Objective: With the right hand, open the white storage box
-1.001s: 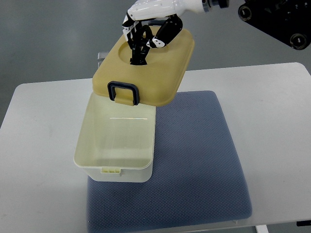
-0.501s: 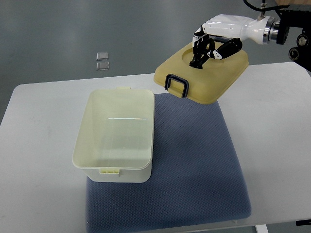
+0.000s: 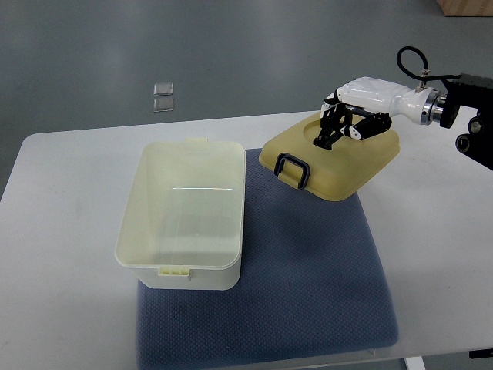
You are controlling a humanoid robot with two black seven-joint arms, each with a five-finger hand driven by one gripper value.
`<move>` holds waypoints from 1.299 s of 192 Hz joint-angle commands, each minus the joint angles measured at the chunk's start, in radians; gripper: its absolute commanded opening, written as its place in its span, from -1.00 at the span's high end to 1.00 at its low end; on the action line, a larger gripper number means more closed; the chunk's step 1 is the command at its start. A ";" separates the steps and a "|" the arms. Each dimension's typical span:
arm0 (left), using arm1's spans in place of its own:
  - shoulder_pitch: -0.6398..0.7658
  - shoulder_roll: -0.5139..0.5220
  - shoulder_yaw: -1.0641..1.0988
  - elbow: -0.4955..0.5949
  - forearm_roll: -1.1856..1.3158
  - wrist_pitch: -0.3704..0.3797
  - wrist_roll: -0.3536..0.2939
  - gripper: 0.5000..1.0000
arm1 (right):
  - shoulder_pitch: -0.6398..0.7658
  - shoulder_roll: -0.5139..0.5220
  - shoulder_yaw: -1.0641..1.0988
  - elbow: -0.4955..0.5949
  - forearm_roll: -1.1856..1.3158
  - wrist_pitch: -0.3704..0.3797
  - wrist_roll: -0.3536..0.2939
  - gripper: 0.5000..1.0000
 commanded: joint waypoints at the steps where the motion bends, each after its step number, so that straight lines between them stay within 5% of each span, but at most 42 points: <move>1: 0.000 0.000 0.000 0.000 0.000 0.000 0.000 -1.00 | -0.019 0.030 0.000 0.000 0.000 -0.005 0.000 1.00; 90: 0.000 0.000 0.000 0.000 0.000 0.001 0.000 -1.00 | -0.097 0.088 -0.001 0.000 -0.002 -0.039 0.000 0.99; 109: 0.000 0.000 0.000 0.002 0.000 0.000 0.000 -1.00 | -0.101 0.096 0.000 0.000 0.000 -0.039 0.000 0.73; 132: 0.000 0.000 0.000 0.000 0.000 0.000 0.000 -1.00 | -0.101 0.091 0.002 0.000 0.012 -0.039 0.000 -0.05; 156: 0.000 0.000 0.000 0.000 0.000 0.000 0.000 -1.00 | -0.101 0.088 0.002 0.000 0.043 -0.036 0.000 -0.37; 191: 0.000 0.000 0.000 0.002 0.000 0.000 0.000 -1.00 | -0.097 0.079 0.003 0.008 0.086 -0.032 0.000 -0.62; 227: 0.000 0.000 0.000 0.000 0.000 0.000 0.000 -1.00 | -0.090 0.076 0.039 0.009 0.204 -0.018 0.000 -0.65; 249: 0.000 0.000 0.000 0.002 0.000 0.000 0.000 -1.00 | -0.093 0.083 0.117 0.006 0.330 0.056 0.000 -0.65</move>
